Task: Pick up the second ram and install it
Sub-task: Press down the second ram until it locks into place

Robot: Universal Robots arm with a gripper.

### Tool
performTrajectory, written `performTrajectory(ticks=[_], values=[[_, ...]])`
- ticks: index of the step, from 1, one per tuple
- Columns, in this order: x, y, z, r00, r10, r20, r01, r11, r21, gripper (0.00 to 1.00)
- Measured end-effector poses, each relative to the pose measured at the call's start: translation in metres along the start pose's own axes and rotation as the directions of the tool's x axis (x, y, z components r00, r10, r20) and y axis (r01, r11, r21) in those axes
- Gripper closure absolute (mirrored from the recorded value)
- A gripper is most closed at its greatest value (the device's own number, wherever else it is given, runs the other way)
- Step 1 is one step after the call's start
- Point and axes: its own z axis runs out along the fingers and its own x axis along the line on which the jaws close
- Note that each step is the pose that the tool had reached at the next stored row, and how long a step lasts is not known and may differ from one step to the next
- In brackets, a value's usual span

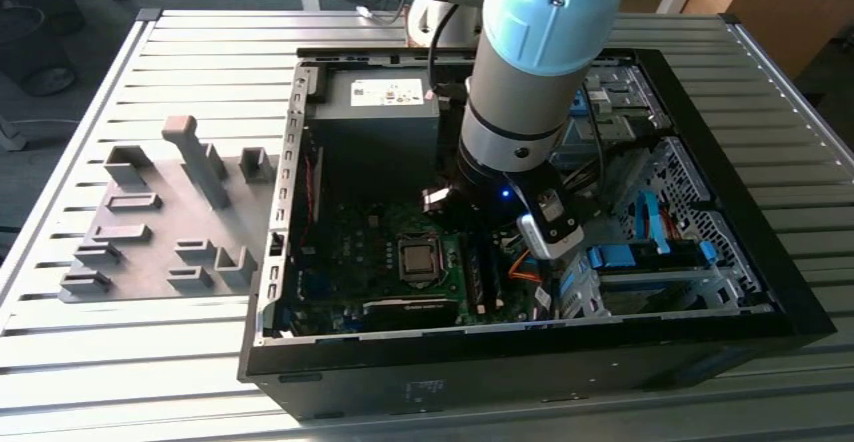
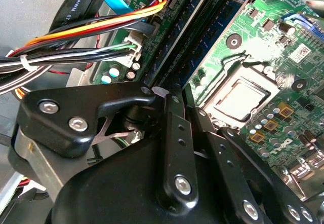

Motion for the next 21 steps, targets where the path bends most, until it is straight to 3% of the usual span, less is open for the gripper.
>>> performTrajectory(ticks=[3, 4, 7, 21], values=[[0.0, 0.0, 0.0001, 1.0, 0.0, 0.0, 0.0, 1.0, 0.0, 0.85], [0.0, 0.0, 0.0001, 1.0, 0.0, 0.0001, 0.0, 1.0, 0.0, 0.78], [0.0001, 0.0001, -0.0011, 1.0, 0.0, -0.0001, 0.0, 1.0, -0.0012, 0.78], [0.0008, 0.0017, -0.0319, 1.0, 0.0, -0.0084, 0.0, 1.0, -0.0048, 0.78]])
